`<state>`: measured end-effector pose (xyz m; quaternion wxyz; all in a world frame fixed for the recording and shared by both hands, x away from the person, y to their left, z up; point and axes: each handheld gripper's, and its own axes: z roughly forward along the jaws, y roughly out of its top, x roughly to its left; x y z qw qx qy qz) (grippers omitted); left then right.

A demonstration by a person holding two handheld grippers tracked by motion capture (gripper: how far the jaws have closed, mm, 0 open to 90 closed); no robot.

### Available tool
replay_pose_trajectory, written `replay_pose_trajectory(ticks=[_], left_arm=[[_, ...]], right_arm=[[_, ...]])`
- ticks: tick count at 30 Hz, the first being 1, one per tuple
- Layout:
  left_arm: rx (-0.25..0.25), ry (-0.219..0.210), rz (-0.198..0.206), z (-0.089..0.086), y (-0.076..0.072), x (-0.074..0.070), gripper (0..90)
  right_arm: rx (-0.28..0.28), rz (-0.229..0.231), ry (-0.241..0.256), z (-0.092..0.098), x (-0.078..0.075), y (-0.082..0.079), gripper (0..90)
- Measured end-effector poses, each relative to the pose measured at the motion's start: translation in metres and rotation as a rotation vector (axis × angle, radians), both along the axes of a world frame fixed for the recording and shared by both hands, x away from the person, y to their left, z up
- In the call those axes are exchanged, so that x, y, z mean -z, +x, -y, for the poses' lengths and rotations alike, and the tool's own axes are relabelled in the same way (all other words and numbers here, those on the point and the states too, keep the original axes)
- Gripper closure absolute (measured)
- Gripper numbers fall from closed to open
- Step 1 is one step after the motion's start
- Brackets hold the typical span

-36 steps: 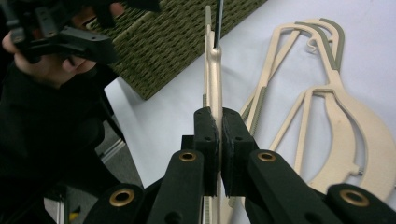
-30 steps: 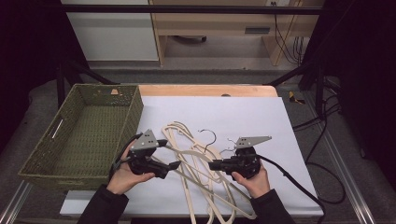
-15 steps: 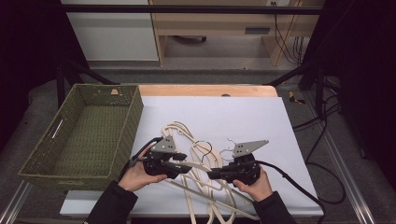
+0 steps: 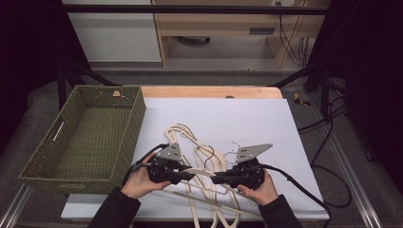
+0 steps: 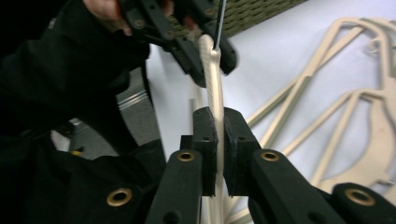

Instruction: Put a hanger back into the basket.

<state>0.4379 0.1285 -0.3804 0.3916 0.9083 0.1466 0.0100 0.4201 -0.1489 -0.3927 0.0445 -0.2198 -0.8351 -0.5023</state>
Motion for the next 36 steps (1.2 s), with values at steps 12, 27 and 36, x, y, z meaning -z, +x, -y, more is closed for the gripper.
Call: replay_pose_trajectory(ticks=[12,27,36], left_arm=[[-0.018,-0.065,-0.031,-0.002,-0.014,-0.001,85.7],[-0.217,-0.156,0.074,-0.026,-0.022,-0.019,85.7],[-0.303,-0.202,0.129,-0.044,-0.025,-0.032,85.6]], right_arm=[[0.098,0.145,0.004,0.002,-0.002,-0.002,65.2],[0.387,0.287,0.073,0.045,-0.016,-0.009,23.8],[0.55,0.251,0.04,0.078,-0.003,-0.008,10.8]])
